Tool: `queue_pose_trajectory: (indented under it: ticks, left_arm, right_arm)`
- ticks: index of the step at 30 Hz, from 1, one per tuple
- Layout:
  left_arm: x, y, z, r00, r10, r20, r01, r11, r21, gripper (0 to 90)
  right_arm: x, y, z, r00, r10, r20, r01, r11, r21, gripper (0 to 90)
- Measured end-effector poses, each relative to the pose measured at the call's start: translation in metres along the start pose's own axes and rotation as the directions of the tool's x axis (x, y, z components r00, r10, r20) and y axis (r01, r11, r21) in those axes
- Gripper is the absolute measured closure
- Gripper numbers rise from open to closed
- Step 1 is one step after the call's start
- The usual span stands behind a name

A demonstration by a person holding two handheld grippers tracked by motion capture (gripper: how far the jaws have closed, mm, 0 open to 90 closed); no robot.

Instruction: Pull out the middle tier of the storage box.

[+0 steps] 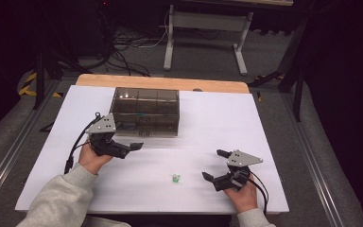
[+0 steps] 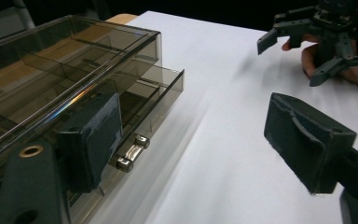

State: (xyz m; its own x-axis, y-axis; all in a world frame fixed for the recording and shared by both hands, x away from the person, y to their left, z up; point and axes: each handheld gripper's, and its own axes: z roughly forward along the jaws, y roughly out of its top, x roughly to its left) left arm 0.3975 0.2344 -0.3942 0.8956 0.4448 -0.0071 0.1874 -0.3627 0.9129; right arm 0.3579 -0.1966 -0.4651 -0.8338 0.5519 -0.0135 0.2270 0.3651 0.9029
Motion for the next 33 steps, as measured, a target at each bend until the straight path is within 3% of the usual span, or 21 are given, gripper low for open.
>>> queue_pose_trajectory:
  ticks: [2,5,8,14,17,21,25,28,32,33]
  left_arm:
    - [0.002,0.002,-0.001,0.9996,-0.016,0.024,0.016,0.9999,0.005,17.4]
    - [0.010,0.006,0.000,0.9914,-0.071,0.110,0.069,0.9973,0.026,13.9]
    - [0.014,0.008,0.001,0.9875,-0.088,0.130,0.083,0.9955,0.045,11.7]
    - [0.015,0.011,0.002,0.9895,-0.072,0.126,0.065,0.9962,0.059,11.6]
    - [0.017,0.014,0.005,0.9874,-0.064,0.144,0.052,0.9950,0.085,11.4]
    - [0.020,0.016,0.005,0.9875,-0.063,0.144,0.052,0.9954,0.080,9.2]
    - [0.022,0.019,0.005,0.9900,-0.024,0.139,0.012,0.9960,0.088,8.9]
    - [0.023,0.022,0.005,0.9912,0.005,0.133,-0.021,0.9927,0.119,9.4]
    - [0.027,0.025,0.006,0.9926,0.010,0.121,-0.029,0.9883,0.150,15.4]
    - [0.028,0.027,0.007,0.9937,0.024,0.110,-0.044,0.9830,0.178,17.0]
  right_arm:
    - [0.000,0.000,0.000,1.0000,0.001,-0.001,-0.001,1.000,-0.001,0.2]
    - [0.000,0.000,0.000,1.0000,0.001,-0.002,-0.001,1.000,-0.001,0.2]
    - [0.000,0.000,0.000,1.0000,0.004,-0.005,-0.004,1.000,-0.002,0.1]
    - [0.000,0.000,-0.001,1.0000,0.008,-0.005,-0.008,1.000,-0.005,0.1]
    - [0.000,0.000,-0.001,1.0000,0.007,-0.006,-0.007,1.000,-0.005,0.1]
    - [0.000,0.000,-0.001,1.0000,0.008,-0.005,-0.008,1.000,-0.003,0.1]
    - [0.000,0.000,-0.001,0.9999,0.008,-0.006,-0.008,1.000,-0.004,0.1]
    - [0.000,0.000,-0.001,1.0000,0.007,-0.007,-0.007,1.000,-0.003,0.1]
    - [0.000,0.000,-0.001,0.9999,0.008,-0.008,-0.008,1.000,-0.006,0.1]
    - [0.000,0.000,-0.001,0.9999,0.007,-0.007,-0.007,1.000,-0.006,0.1]
